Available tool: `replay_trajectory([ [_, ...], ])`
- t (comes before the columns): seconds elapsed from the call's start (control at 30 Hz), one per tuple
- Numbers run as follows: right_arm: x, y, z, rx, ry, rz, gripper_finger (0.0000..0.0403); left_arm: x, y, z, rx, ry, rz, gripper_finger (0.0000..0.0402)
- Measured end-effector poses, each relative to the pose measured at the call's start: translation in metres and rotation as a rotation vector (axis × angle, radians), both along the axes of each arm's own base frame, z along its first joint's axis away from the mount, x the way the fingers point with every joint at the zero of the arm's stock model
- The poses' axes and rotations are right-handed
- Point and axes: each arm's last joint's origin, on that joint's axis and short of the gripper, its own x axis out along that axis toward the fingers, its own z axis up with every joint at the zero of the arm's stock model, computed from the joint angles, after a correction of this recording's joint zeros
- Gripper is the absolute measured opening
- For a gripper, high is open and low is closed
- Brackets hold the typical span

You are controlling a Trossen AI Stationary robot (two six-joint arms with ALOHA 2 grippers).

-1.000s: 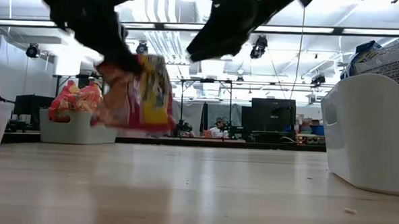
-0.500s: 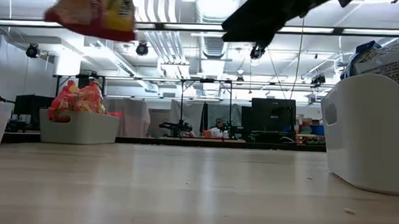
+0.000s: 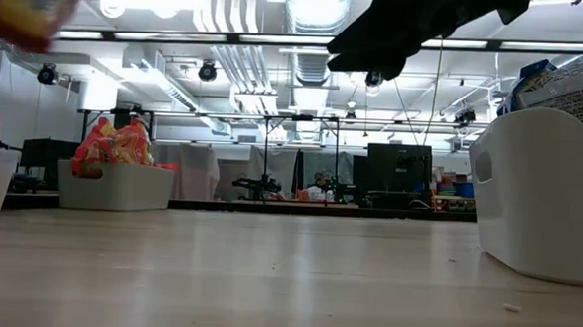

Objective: Sort Maruchan noodles
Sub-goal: Put the red noodle pack into the transparent bin

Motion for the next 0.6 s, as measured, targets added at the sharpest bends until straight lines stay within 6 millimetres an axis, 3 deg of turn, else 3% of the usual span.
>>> replay_trajectory([
  [0.23, 0.000, 0.000, 0.000, 0.008, 0.000, -0.002, 0.0219, -0.022, -0.006, -0.010, -0.183, 0.132, 0.026, 0.0005],
  [0.33, 0.000, 0.000, 0.000, 0.008, 0.001, -0.002, 0.0219, -0.039, -0.002, -0.014, -0.238, 0.166, 0.124, 0.0005],
  [0.6, 0.000, 0.000, 0.000, 0.009, -0.004, -0.001, 0.0219, -0.075, 0.015, -0.061, -0.221, 0.299, 0.380, 0.0005],
])
